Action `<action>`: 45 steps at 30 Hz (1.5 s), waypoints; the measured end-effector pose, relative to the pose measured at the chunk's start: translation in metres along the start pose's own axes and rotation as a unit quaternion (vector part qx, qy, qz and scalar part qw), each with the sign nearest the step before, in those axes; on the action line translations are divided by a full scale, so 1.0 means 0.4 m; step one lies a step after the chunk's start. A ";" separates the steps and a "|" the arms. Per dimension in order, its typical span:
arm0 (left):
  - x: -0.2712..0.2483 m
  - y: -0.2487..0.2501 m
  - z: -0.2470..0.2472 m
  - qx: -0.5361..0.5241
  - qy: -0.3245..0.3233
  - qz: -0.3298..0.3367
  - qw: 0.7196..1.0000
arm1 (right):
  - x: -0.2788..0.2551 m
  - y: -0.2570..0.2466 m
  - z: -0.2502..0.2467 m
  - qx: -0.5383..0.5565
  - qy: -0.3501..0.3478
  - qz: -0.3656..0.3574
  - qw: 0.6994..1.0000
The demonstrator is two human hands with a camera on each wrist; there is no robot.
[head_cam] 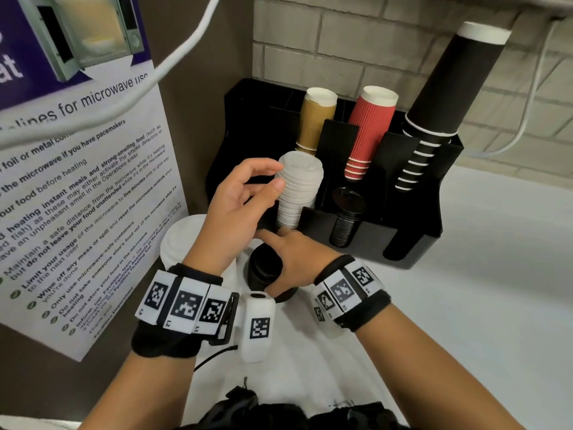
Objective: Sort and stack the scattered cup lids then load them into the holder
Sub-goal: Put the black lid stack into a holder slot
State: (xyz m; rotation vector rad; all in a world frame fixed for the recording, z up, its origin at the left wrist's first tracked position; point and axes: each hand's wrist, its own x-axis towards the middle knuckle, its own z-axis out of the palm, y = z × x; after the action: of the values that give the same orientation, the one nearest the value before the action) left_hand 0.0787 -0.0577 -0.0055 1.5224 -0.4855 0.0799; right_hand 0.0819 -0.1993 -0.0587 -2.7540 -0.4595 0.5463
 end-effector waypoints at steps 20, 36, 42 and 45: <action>-0.008 0.002 0.015 0.045 -0.158 -0.004 0.986 | -0.164 0.046 -0.111 0.485 0.244 -0.105 0.833; -0.014 -0.006 0.026 -0.064 -0.160 -0.031 0.985 | -0.189 0.044 -0.114 0.537 0.216 -0.144 0.803; -0.017 -0.015 0.034 -0.053 -0.157 -0.029 0.986 | -0.194 0.052 -0.112 0.534 0.233 -0.128 0.802; -0.021 -0.019 0.032 -0.052 -0.155 -0.031 0.986 | -0.190 0.046 -0.105 0.530 0.239 -0.128 0.803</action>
State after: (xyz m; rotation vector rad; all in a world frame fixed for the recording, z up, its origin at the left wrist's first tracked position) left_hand 0.0706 -0.0684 -0.0158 1.4513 -0.6784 -0.2305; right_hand 0.0371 -0.2529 -0.0040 -1.6019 -0.2566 -0.0237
